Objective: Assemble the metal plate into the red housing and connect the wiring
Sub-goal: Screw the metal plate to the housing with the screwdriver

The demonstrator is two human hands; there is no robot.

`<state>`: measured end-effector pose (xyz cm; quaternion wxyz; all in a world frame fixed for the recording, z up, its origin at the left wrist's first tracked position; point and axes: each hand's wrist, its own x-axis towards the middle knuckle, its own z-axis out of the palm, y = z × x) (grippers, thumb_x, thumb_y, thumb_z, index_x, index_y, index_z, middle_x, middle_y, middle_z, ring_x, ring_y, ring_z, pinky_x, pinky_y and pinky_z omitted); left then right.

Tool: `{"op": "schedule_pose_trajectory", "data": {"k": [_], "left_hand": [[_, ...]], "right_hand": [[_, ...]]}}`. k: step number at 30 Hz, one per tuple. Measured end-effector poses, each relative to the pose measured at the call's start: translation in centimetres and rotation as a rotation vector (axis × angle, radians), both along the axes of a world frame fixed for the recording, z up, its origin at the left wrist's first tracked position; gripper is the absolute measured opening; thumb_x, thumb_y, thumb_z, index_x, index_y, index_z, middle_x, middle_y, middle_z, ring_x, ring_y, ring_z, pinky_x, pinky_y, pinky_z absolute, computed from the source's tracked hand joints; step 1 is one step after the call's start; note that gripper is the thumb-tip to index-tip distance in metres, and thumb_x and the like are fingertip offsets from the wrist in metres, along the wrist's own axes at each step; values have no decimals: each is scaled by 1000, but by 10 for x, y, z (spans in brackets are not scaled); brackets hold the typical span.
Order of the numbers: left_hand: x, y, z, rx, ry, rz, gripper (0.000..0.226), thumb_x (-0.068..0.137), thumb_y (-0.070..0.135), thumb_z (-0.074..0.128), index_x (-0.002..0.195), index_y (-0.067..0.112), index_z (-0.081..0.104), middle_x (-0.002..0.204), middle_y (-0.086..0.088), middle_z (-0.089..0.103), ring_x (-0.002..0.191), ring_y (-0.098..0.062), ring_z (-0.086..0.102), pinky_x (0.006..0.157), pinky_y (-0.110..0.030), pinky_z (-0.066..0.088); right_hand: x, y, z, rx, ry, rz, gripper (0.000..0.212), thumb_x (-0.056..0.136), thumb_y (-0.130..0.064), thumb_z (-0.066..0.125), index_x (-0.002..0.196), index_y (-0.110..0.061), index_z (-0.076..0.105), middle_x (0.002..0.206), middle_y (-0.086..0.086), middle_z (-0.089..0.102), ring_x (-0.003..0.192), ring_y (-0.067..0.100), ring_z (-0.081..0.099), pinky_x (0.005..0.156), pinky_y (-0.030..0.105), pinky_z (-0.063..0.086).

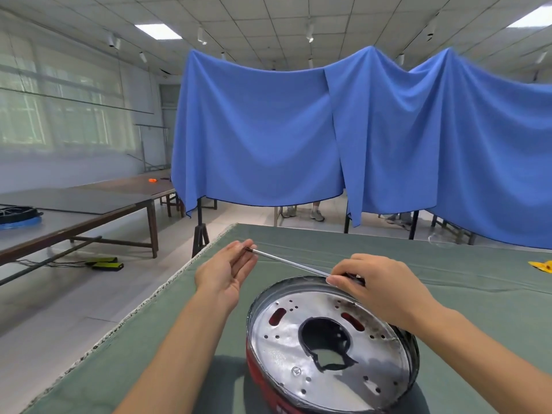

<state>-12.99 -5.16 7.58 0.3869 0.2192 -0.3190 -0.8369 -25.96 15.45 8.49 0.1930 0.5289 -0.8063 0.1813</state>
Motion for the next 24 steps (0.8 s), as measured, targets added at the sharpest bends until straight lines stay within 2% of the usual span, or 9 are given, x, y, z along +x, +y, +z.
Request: {"op": "schedule_pose_trajectory", "data": {"k": [4,7,10,13,16,18,20,22,24], "left_hand": [[0,3,1,-87,-19,53,8,89,-5,57,96,-3,61,77,-15,73,62,-21,72,58,-30,60],[-3,6,4,-90,9,60,6,90,-3,57,94,-4,61,71,-12,73,61,-20,72,53,-28,59],[-6,9,8,-57,36,22,9,93,2,53,91,-4,60,81,-17,71,61,-21,72,53,-30,59],[-12,22,5,-88,12,-65,14,96,6,50,90,-4,59,85,-20,70,63,-23,72,55,-32,60],[-19,37,1,-163,-33,-127,18,97,8,50,90,-5,59,74,-17,73,63,-24,72,51,-29,58],[-20,35,7,-111,-32,-121,19,97,8,49,88,-5,58,70,-17,72,59,-23,71,48,-29,57],[-20,29,14,17,-15,-114,19,98,7,47,87,-6,56,73,-21,70,57,-23,71,46,-29,57],[-21,24,18,149,14,-115,18,99,4,44,85,-4,52,78,-22,67,67,-25,71,43,-29,55],[-25,24,19,235,19,-108,17,100,3,41,86,-3,48,92,-25,63,89,-28,66,49,-28,56]], "right_hand": [[0,2,2,9,-79,4,29,90,-55,47,98,-39,70,82,-26,59,76,-2,52,67,19,42],[1,-1,7,7,-362,61,24,91,-48,53,86,-35,72,69,-23,65,62,-2,58,59,17,46],[6,-4,10,-11,-577,82,28,92,-43,56,72,-27,68,54,-12,61,40,3,52,46,15,41],[12,-6,7,-17,-721,102,31,92,-42,56,74,-19,67,53,-7,62,42,11,57,41,17,42],[18,-9,7,1,-917,136,31,95,-39,53,83,-14,66,66,-2,70,52,18,66,42,23,47],[17,-6,12,-67,-1284,182,28,98,-26,44,96,-8,66,84,11,74,65,28,70,47,27,51],[11,2,19,-194,-1617,335,35,95,-13,33,113,-6,62,103,21,71,79,34,70,54,31,54],[4,9,23,-311,-1652,512,42,87,-1,37,121,-10,60,115,18,68,91,32,70,61,33,57],[3,8,24,-413,-1595,613,53,75,6,50,124,-13,59,119,15,67,96,31,69,65,32,58]]}}
